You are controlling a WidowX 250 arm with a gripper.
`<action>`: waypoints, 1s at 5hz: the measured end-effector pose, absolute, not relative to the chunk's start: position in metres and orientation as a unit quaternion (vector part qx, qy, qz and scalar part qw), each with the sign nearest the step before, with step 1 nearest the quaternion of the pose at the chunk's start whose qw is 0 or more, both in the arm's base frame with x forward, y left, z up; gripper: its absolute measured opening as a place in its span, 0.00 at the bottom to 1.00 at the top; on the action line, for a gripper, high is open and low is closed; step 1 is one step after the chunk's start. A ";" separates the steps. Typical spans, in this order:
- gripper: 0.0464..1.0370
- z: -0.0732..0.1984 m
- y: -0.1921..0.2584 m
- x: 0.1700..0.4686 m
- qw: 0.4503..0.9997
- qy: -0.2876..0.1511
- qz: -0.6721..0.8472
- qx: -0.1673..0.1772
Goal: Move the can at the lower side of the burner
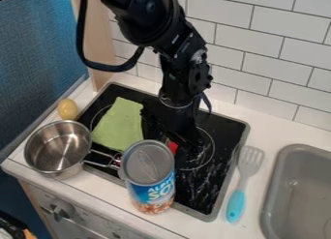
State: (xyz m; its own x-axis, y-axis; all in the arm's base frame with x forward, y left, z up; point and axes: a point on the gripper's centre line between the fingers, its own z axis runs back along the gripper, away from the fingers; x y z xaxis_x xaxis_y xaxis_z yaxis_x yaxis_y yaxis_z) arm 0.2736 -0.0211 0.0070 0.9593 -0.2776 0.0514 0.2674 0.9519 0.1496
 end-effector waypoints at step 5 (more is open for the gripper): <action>0.96 0.070 -0.012 0.311 0.990 -0.041 -0.046 0.124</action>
State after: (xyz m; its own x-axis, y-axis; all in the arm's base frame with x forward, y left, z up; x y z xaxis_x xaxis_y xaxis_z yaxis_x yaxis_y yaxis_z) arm 0.3110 -0.0118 0.0697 0.9922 -0.1023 0.0706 0.0818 0.9651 0.2487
